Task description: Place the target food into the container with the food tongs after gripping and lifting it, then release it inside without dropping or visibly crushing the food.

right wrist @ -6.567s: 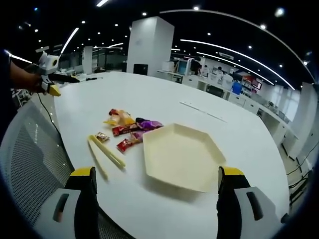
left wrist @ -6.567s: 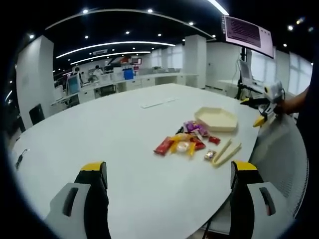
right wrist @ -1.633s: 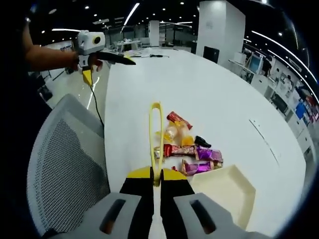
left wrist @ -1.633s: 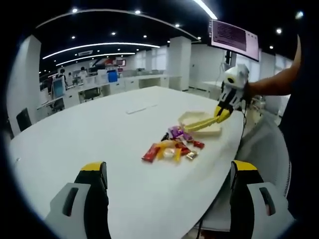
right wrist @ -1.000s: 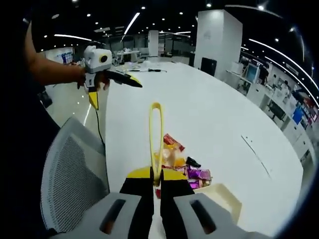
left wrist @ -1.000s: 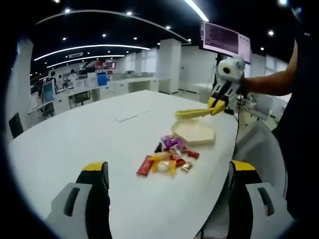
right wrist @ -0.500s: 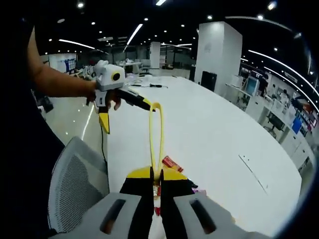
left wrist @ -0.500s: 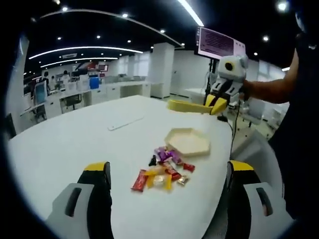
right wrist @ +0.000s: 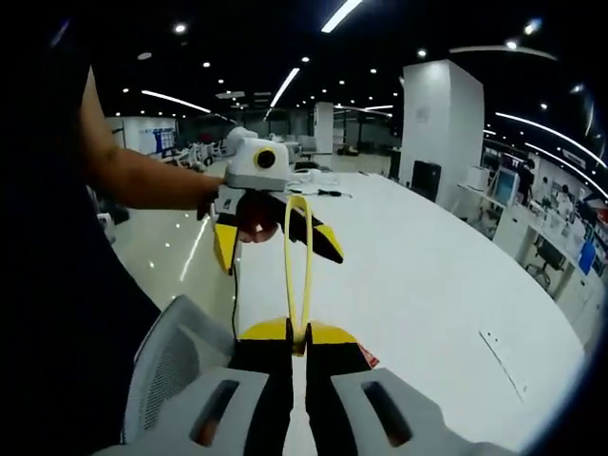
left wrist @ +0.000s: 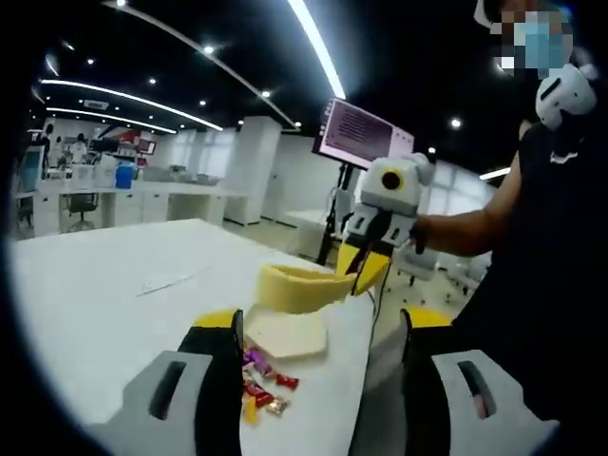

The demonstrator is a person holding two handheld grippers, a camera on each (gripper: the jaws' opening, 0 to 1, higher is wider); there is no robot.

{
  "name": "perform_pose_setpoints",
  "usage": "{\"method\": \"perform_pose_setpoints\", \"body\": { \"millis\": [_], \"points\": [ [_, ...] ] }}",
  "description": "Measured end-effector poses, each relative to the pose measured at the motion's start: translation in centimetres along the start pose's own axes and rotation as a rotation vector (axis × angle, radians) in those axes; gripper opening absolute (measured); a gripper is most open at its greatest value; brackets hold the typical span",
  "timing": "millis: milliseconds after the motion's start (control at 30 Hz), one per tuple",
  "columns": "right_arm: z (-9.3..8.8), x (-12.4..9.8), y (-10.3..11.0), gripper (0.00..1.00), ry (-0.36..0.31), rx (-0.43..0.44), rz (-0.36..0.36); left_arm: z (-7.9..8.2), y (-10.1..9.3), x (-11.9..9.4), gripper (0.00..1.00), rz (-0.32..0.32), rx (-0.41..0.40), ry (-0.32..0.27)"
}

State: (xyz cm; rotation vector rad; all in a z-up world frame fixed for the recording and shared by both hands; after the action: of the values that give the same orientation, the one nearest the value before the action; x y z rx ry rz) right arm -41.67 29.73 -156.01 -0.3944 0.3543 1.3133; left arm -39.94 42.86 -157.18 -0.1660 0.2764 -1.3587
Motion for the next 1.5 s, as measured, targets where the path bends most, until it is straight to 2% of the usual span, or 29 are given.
{"method": "perform_pose_setpoints", "body": {
  "millis": [100, 233, 333, 467, 633, 800, 933, 1000, 1200, 1333, 1367, 1500],
  "points": [
    [0.5, 0.1, 0.4, 0.01, -0.017, -0.004, 0.028, 0.2, -0.5, 0.5, 0.55, -0.017, 0.011, 0.003],
    [0.7, 0.3, 0.7, 0.01, -0.026, -0.002, 0.057, 0.3, -1.2, 0.8, 0.46, -0.055, 0.017, 0.004],
    [1.0, 0.5, 1.5, 0.01, -0.062, 0.041, 0.14, 0.2, -1.8, 0.9, 0.43, -0.086, 0.01, 0.005],
    [1.1, 0.9, 1.6, 0.01, -0.067, 0.028, 0.147, 0.6, -2.5, 1.2, 0.42, -0.115, 0.004, -0.016],
    [1.4, 1.0, 1.7, 0.01, -0.08, 0.026, 0.164, 0.6, -3.0, 1.4, 0.33, -0.137, 0.005, -0.007],
    [1.5, 1.4, 2.0, 0.01, -0.07, 0.013, 0.182, 0.6, -3.1, 1.5, 0.32, -0.144, 0.008, -0.004],
    [1.3, 1.6, 2.1, 0.02, -0.064, 0.007, 0.185, 0.7, -3.6, 1.7, 0.18, -0.164, 0.007, -0.001],
    [1.4, 1.6, 2.1, 0.02, -0.068, 0.007, 0.19, 0.8, -3.7, 1.9, 0.16, -0.159, 0.014, -0.004],
    [2.0, 1.0, 1.8, 0.04, -0.1, 0.015, 0.172, 1.7, -3.5, 1.8, 0.15, -0.156, 0.023, -0.054],
    [2.2, 0.7, 1.8, 0.09, -0.117, 0.02, 0.179, 2.2, -3.9, 2.1, 0.15, -0.156, 0.034, -0.03],
    [2.3, 0.6, 1.6, 0.11, -0.127, -0.005, 0.166, 2.3, -3.9, 2.1, 0.15, -0.15, 0.035, -0.036],
    [2.4, 0.0, 1.4, 0.15, -0.193, 0.019, 0.141, 2.9, -3.7, 2.1, 0.17, -0.151, 0.026, -0.053]
  ]
}}
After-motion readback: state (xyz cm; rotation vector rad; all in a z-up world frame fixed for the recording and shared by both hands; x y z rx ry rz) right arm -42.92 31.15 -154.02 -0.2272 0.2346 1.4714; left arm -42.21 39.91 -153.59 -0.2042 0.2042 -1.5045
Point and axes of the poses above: the point that each gripper's makers call its tool centre point, and the gripper's own axes: x roughly forward along the fingers, y roughly to its left, z roughly out of its top, the point moved 5 cm from there along -x, roughly backward along the fingers, and after that the axes turned 2 degrees about -x, right-handed, at the moved point
